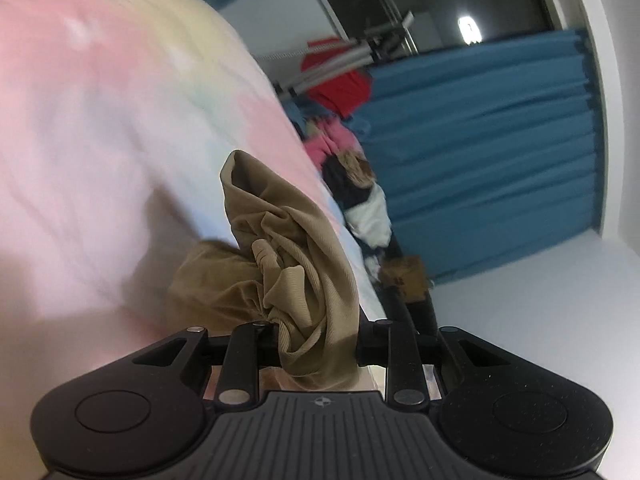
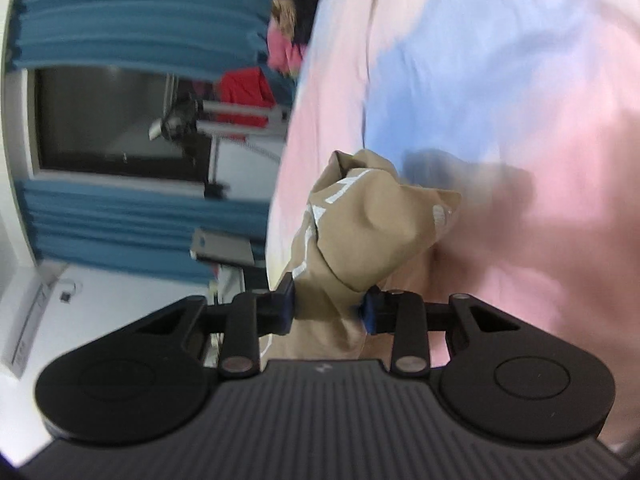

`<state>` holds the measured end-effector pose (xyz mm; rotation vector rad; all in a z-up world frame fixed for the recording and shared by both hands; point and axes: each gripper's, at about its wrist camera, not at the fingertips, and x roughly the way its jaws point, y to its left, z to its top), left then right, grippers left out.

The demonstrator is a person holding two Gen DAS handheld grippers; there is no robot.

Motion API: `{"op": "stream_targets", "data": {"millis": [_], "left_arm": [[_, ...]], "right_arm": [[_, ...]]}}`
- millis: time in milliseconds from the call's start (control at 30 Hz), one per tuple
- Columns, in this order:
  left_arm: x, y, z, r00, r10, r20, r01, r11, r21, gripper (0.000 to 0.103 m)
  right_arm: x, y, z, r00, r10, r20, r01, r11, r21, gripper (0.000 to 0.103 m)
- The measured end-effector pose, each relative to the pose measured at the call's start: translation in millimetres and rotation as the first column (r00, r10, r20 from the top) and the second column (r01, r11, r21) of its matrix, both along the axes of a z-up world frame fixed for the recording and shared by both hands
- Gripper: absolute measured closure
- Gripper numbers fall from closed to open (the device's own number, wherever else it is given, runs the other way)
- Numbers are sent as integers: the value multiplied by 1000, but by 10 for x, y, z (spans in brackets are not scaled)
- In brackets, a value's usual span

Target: Fold clothes

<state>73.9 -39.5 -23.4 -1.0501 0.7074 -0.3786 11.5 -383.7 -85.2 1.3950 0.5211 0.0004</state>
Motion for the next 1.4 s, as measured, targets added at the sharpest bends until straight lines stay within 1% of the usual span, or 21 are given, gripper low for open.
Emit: {"op": "stream_targets", "data": {"millis": [100,200,267,367,433,500,533,567,600,633,667,767,867,933,1000,1100,1167,1200,1267,1367,1400], "left_arm": [[445,-555,92,998,-51,-34,50,998,-23,75],[1027,-1218,156,991,-116,-73,114,993,-36,75],[1383,-1658,231,985,-157,-64,157,988,-11,75],[1833,-2268,283,982,-182,-44,182,983,-6,75],[2064,-2577,266,981,-195,-20,195,981,-2,75],[2250,-2812,180,979,-203,8,203,979,29,75],[2310,-2884,105,978,-209,11,209,977,53,75],[2364,-2948,21,976,-217,11,215,974,77,75],[2380,-2988,-100,973,-231,11,228,967,109,75],[2380,-3016,-235,969,-248,11,244,959,144,75],[2372,-2979,-389,967,-253,-3,250,956,154,75],[2337,-2783,-872,966,-252,-61,259,954,151,76],[2309,-2466,-1218,958,-273,-85,280,956,90,76],[2267,-2320,-1339,958,-278,-77,283,956,75,75],[2288,-2254,-1425,955,-291,-63,296,952,82,74],[2247,-2266,-1405,952,-302,-44,305,941,146,66],[2232,-2298,-1300,950,-310,-46,312,927,209,55],[2215,-2319,-1221,946,-320,-49,322,915,245,50],[2150,-2352,-1034,938,-342,-52,340,886,315,31],[1962,-2345,-652,925,-378,-36,359,838,411,22],[1867,-2342,-511,919,-392,-24,363,824,436,21]], "right_arm": [[196,-526,190,997,-75,-6,74,996,-43,67],[410,-1073,380,989,-150,-10,149,985,-91,68],[553,-1437,507,980,-200,-11,198,973,-123,68],[780,-1951,690,961,-275,1,271,945,-181,68],[887,-2207,771,946,-321,31,320,920,-225,68],[957,-2398,773,934,-349,74,355,891,-284,68],[956,-2475,731,930,-356,97,368,878,-307,77],[931,-2540,659,925,-359,121,379,867,-325,79],[890,-2605,569,923,-360,136,385,860,-335,79],[876,-2647,436,924,-360,125,381,863,-333,79],[894,-2670,282,927,-361,99,373,868,-326,79],[890,-2652,-205,932,-361,17,351,892,-285,79],[837,-2541,-674,935,-348,-63,327,918,-226,79],[870,-2438,-892,940,-324,-107,297,932,-208,79],[910,-2325,-1037,944,-298,-145,265,941,-211,79],[954,-2196,-1053,944,-291,-157,251,939,-237,79],[966,-2146,-970,944,-286,-166,237,935,-264,79],[964,-2128,-904,943,-283,-172,230,933,-277,79],[930,-2095,-744,944,-281,-176,220,928,-301,79],[859,-2047,-431,951,-270,-150,207,917,-340,79],[862,-2036,-329,955,-264,-139,201,914,-353,79]]}}
